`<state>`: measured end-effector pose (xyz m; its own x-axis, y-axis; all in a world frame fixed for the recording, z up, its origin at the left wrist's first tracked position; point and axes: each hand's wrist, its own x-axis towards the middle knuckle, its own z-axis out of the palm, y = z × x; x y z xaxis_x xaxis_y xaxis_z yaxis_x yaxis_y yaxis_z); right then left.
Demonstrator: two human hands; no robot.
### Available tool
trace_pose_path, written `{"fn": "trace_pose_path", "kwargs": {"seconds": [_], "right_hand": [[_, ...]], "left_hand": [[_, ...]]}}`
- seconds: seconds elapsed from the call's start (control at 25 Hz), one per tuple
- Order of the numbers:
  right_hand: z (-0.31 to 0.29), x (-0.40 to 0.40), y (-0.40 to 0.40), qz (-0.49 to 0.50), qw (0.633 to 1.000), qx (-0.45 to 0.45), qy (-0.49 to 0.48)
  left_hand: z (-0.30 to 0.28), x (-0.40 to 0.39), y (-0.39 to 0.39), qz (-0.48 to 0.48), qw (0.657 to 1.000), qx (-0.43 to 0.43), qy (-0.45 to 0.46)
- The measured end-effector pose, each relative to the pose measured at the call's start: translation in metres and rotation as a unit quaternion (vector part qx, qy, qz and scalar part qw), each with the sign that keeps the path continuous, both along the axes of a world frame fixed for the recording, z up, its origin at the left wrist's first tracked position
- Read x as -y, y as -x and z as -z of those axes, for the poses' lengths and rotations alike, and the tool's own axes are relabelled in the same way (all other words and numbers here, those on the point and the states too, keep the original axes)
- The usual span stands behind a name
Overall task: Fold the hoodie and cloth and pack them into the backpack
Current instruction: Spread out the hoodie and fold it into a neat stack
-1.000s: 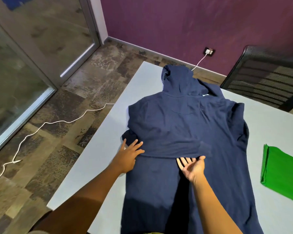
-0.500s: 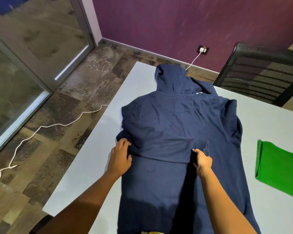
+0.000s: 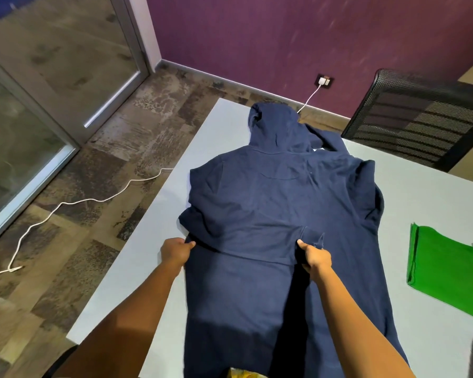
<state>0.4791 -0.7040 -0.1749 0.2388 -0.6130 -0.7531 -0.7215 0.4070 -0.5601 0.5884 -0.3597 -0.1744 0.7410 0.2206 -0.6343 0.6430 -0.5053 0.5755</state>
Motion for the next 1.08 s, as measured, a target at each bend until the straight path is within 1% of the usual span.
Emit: {"fn": "trace_pose_path", "kwargs": {"seconds": [0.08, 0.16, 0.24, 0.36, 0.48, 0.6, 0.68, 0.76, 0.88, 0.96, 1.0, 1.08], "right_hand": [[0.001, -0.017, -0.003, -0.012, 1.0, 0.014, -0.016], [0.004, -0.036, -0.006, -0.045, 0.999, 0.017, -0.023], [0.006, -0.052, -0.006, -0.08, 0.996, 0.017, -0.027], [0.006, -0.06, -0.002, -0.099, 0.995, 0.02, -0.007], [-0.004, -0.056, 0.004, -0.087, 0.994, 0.062, 0.012], [-0.033, -0.048, 0.004, -0.1, 0.986, 0.125, 0.038], [-0.059, -0.036, 0.0, -0.116, 0.972, 0.188, 0.077], [-0.092, -0.019, -0.002, -0.087, 0.959, 0.247, 0.104], [-0.13, 0.032, 0.001, 0.022, 0.938, 0.306, 0.159], [-0.139, 0.076, 0.013, 0.11, 0.922, 0.333, 0.163], [-0.14, 0.096, 0.021, 0.14, 0.917, 0.336, 0.164], [-0.144, 0.12, 0.041, 0.158, 0.923, 0.309, 0.168]], "left_hand": [[0.003, -0.019, -0.008, -0.026, 0.999, 0.016, -0.037], [0.002, -0.035, -0.012, -0.046, 0.997, 0.03, -0.06], [0.0, -0.048, -0.011, -0.049, 0.996, 0.038, -0.058], [-0.007, -0.063, 0.005, -0.02, 0.999, 0.008, -0.042], [-0.022, -0.067, 0.042, 0.044, 0.998, -0.036, -0.042], [-0.025, -0.075, 0.087, 0.058, 0.996, -0.064, -0.015], [-0.024, -0.078, 0.119, 0.063, 0.995, -0.07, -0.018], [-0.022, -0.079, 0.148, 0.052, 0.996, -0.069, -0.029], [-0.024, -0.077, 0.181, 0.039, 0.993, -0.089, -0.067], [-0.029, -0.07, 0.198, 0.025, 0.984, -0.119, -0.129], [-0.033, -0.064, 0.205, 0.026, 0.979, -0.117, -0.165], [-0.043, -0.045, 0.217, 0.045, 0.966, -0.081, -0.241]]}}
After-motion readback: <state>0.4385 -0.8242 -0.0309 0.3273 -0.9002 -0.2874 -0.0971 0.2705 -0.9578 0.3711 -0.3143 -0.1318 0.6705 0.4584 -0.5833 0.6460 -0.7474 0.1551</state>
